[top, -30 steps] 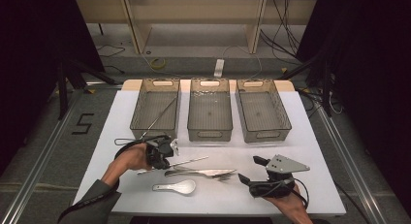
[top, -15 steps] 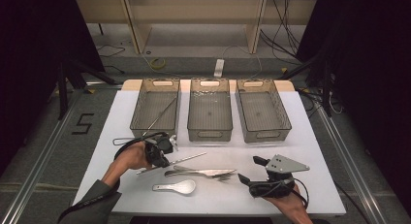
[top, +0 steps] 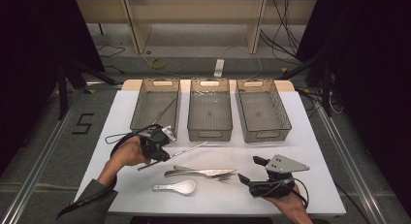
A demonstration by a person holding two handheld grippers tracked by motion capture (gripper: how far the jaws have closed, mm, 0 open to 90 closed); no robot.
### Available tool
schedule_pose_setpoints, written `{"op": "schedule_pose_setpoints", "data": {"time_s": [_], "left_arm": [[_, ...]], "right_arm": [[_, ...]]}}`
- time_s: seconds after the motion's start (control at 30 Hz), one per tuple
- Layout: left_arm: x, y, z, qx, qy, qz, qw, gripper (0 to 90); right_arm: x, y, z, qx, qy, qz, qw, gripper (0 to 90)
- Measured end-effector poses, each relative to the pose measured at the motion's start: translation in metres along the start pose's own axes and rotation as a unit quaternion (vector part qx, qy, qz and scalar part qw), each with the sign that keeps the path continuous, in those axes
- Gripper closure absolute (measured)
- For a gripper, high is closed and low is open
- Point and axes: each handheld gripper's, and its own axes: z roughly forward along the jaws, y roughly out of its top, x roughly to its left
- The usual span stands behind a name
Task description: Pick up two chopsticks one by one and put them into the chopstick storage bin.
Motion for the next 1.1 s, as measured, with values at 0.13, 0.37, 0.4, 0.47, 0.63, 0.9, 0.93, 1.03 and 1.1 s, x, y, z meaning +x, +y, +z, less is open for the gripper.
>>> {"op": "schedule_pose_setpoints", "data": {"time_s": [0.13,0.37,0.4,0.47,0.63,0.9,0.93,1.03,1.1], "left_arm": [[0.004,-0.001,-0.013,-0.027,0.005,-0.018,0.9995,84.8],[0.012,-0.006,-0.029,-0.073,0.000,-0.044,0.9963,84.8],[0.013,-0.007,-0.031,-0.078,0.002,-0.048,0.9958,84.8],[0.015,-0.008,-0.035,-0.089,0.004,-0.054,0.9945,84.8],[0.019,-0.012,-0.044,-0.119,0.015,-0.073,0.9901,84.9],[0.027,-0.014,-0.055,-0.157,0.049,-0.102,0.9811,84.8],[0.028,-0.014,-0.056,-0.163,0.056,-0.106,0.9793,84.8],[0.034,-0.016,-0.061,-0.176,0.071,-0.124,0.9740,84.8],[0.038,-0.018,-0.064,-0.184,0.077,-0.134,0.9706,84.8]], "right_arm": [[0.000,0.000,0.000,0.001,0.000,0.000,1.0000,22.6],[0.000,0.000,0.001,0.003,-0.001,-0.001,1.0000,22.5],[0.000,0.000,0.001,0.003,-0.001,-0.002,1.0000,22.6],[0.000,0.000,0.000,0.002,0.000,-0.001,1.0000,22.5],[0.000,0.000,0.001,0.002,-0.001,-0.001,1.0000,22.6],[0.000,0.000,0.002,0.004,-0.001,0.000,1.0000,22.6],[0.000,0.000,0.001,0.004,-0.001,0.000,1.0000,22.6],[0.000,0.000,0.002,0.004,-0.001,0.001,1.0000,22.5],[0.000,-0.001,0.002,0.005,-0.001,0.000,1.0000,22.5]]}}
